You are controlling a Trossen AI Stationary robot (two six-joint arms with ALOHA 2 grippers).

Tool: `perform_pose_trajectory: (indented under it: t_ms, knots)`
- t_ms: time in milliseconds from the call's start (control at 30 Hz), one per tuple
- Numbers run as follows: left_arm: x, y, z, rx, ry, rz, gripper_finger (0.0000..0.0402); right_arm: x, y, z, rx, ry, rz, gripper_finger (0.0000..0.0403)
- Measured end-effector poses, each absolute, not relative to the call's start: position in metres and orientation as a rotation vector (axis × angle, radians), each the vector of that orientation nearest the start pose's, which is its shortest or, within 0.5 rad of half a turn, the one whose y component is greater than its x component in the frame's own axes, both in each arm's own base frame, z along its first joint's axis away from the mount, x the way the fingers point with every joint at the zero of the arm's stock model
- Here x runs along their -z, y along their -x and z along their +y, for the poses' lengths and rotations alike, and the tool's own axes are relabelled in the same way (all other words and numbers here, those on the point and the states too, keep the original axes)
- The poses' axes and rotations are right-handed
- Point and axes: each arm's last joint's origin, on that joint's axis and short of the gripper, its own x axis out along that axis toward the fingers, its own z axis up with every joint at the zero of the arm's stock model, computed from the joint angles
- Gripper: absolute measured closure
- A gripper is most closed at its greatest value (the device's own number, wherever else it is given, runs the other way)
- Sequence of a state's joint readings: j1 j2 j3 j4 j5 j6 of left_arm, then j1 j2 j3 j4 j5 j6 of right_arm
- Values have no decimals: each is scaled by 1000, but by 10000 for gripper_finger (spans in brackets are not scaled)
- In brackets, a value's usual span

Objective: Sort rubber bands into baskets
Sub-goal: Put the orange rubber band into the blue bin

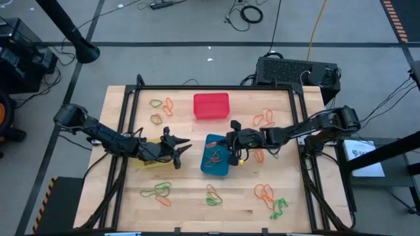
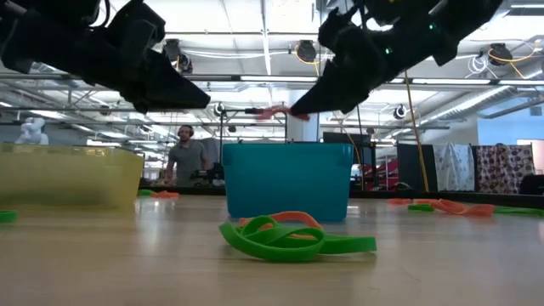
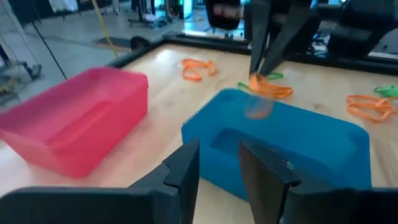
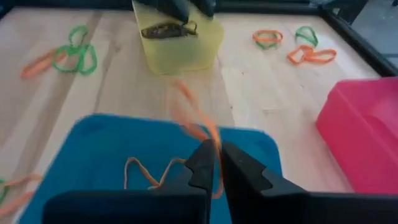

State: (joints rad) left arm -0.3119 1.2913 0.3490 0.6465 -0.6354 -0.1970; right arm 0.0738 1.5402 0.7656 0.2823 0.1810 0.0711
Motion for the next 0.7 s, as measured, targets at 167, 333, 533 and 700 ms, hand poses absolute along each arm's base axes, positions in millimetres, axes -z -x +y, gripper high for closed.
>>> perform_pose_trajectory:
  t_ms: [167,333,533,700]
  knots:
    - [-168,-223,-46,-390,28,234,284,-180,-319,18,132,-6,504,345]
    - [-168,-225,-29,-464,-15,246,284,-175,-322,18,141,-35,499,313]
    - [-165,-226,-9,-559,6,269,284,-182,-321,18,123,-1,471,289]
    - [-153,-220,18,-763,125,339,284,-189,-320,17,107,80,448,287]
